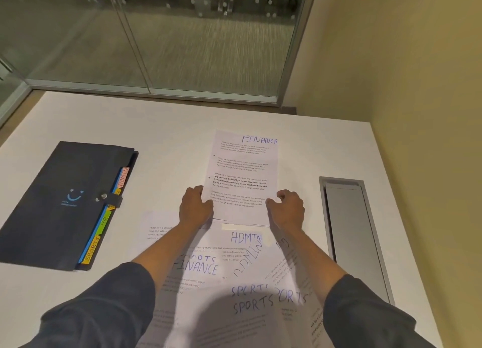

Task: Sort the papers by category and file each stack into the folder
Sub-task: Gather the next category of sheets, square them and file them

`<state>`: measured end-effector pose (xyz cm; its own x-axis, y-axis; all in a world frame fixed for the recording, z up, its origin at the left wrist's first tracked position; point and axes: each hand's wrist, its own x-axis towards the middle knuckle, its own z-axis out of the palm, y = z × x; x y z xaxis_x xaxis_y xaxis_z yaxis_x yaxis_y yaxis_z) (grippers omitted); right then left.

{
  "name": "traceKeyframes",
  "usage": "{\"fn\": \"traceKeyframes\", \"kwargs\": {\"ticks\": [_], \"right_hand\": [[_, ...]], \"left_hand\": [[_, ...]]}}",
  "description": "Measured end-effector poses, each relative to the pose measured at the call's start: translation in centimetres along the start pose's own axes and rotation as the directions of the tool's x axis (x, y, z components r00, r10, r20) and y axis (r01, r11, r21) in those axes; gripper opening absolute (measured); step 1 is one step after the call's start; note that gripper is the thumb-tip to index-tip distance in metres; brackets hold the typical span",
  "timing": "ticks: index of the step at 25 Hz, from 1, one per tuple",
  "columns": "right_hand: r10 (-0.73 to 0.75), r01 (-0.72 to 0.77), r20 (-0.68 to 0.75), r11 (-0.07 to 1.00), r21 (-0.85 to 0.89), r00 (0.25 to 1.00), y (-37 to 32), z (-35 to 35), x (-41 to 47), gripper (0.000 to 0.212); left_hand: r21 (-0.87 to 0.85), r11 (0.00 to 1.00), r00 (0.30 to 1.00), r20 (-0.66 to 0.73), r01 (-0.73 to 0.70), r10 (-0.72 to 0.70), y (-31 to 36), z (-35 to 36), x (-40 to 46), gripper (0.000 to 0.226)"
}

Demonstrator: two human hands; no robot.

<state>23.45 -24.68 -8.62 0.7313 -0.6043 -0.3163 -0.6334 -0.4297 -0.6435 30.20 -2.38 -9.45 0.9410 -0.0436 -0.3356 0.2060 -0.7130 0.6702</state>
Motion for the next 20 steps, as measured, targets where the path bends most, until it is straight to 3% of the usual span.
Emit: {"fn": "traceKeyframes", "kwargs": {"ticks": [3,5,9,14,16,20], "right_hand": [[-0.011,0.013,0.025,0.998,-0.055,1.0,0.2,0.1,-0.1,0.049],[-0.028,0.032,0.048,0.996,-0.087,0.998,0.3,0.1,0.0,0.051],[-0.05,0.061,0.113,0.993,-0.096,0.992,0.4,-0.4,-0.1,0.054],[-0.14,0.144,0.106,0.989,-0.033,0.984,0.0,-1.9,-3.1,0.049],[-0.2,0.198,0.139,0.98,0.024,0.97,-0.1,-2.0,-5.9,0.044],[-0.282,0.29,0.28,0.957,0.012,0.918,1.4,-0.9,-13.2,0.04]], "left_hand": [[0.164,0.987,1.0,0.017,-0.006,0.003,0.1,-0.1,-0.5,0.017],[0.189,0.982,1.0,0.027,-0.015,0.01,0.3,-0.1,-0.7,0.027],[0.174,0.985,1.0,0.02,-0.015,0.012,-0.4,-0.4,-0.7,0.038],[0.084,0.996,0.999,-0.039,-0.007,0.01,-1.4,-2.5,-3.3,0.017],[0.073,0.997,0.999,-0.051,-0.012,0.015,-2.7,-3.6,-5.4,0.037],[0.124,0.987,0.995,-0.017,-0.1,0.103,-5.2,-5.4,-11.4,0.042]]}}
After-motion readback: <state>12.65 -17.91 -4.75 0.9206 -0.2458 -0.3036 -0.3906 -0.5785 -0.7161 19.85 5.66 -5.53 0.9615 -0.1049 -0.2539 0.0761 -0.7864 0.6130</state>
